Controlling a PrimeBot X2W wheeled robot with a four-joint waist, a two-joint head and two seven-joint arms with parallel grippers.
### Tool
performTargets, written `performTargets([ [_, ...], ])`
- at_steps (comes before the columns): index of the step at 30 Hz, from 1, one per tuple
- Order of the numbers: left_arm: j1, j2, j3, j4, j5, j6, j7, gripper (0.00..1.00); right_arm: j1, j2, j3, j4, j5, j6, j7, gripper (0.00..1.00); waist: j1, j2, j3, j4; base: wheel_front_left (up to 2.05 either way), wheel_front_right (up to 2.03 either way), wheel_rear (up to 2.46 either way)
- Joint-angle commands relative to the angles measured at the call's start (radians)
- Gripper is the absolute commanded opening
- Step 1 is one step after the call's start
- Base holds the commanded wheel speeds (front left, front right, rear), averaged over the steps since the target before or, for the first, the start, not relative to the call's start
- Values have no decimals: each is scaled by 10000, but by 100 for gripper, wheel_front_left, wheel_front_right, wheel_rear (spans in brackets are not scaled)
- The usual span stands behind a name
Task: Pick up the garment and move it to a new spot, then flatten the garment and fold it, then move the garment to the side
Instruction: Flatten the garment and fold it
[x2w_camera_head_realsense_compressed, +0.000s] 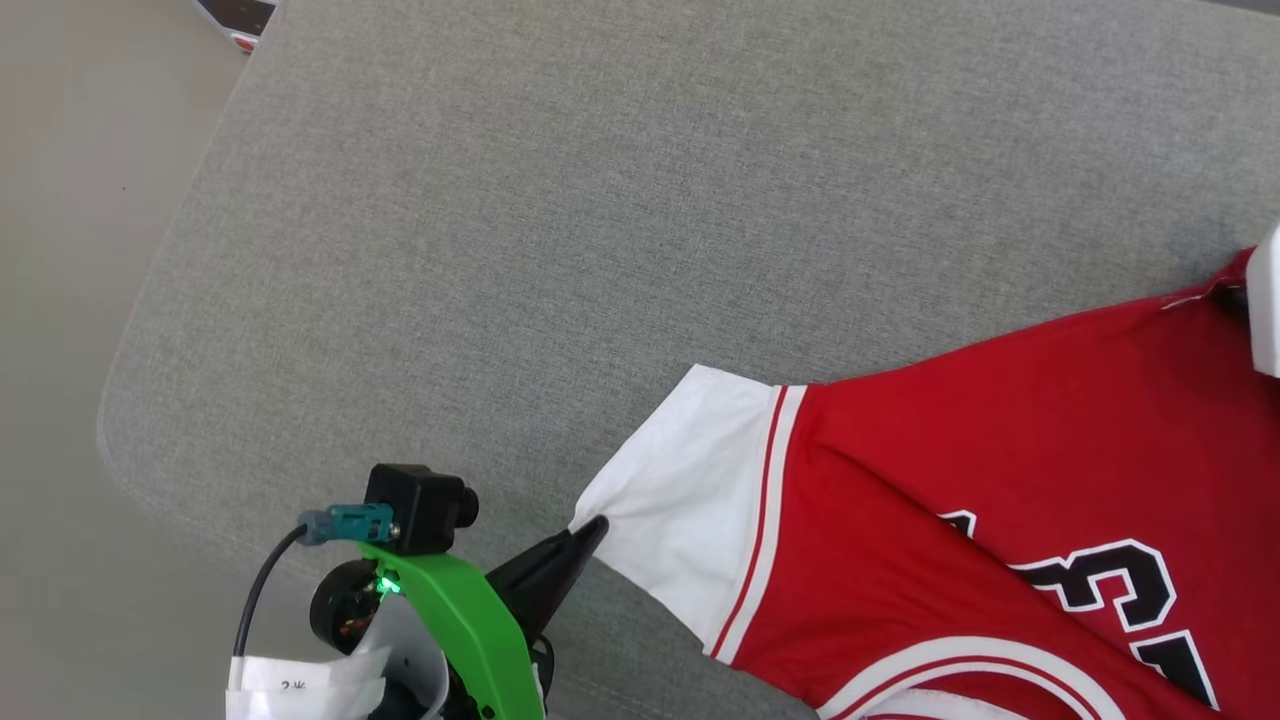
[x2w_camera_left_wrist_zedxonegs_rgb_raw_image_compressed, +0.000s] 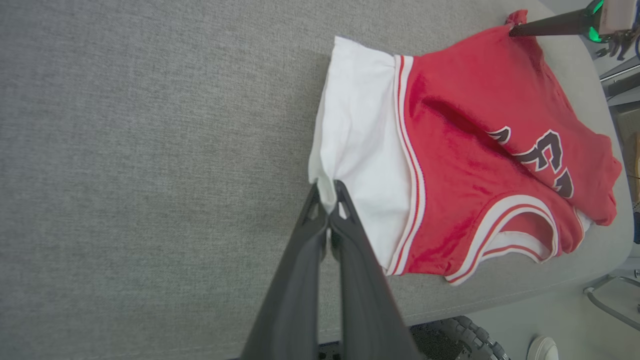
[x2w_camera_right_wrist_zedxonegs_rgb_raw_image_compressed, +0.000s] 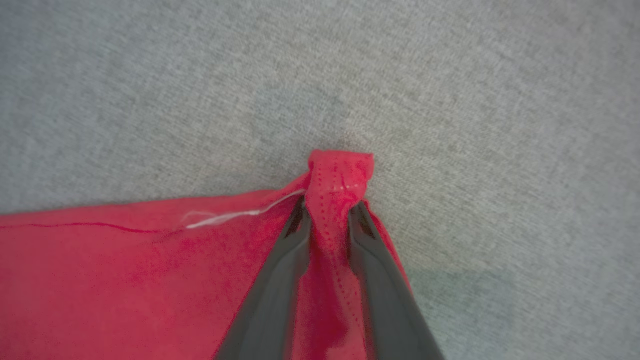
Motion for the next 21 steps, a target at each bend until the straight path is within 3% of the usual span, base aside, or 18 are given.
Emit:
performTargets([
  [1, -221, -46, 3, 64, 60, -36, -13, 0, 301, 200, 204, 261, 140, -7, -169, 0, 0, 0, -80, -44, 0, 0, 0],
  [21, -648, 270, 1108, 69, 479, 829, -786, 0, -370, 192, 681, 840, 1365, -7, -4165, 0, 0, 0, -2176, -1455, 0, 0, 0],
])
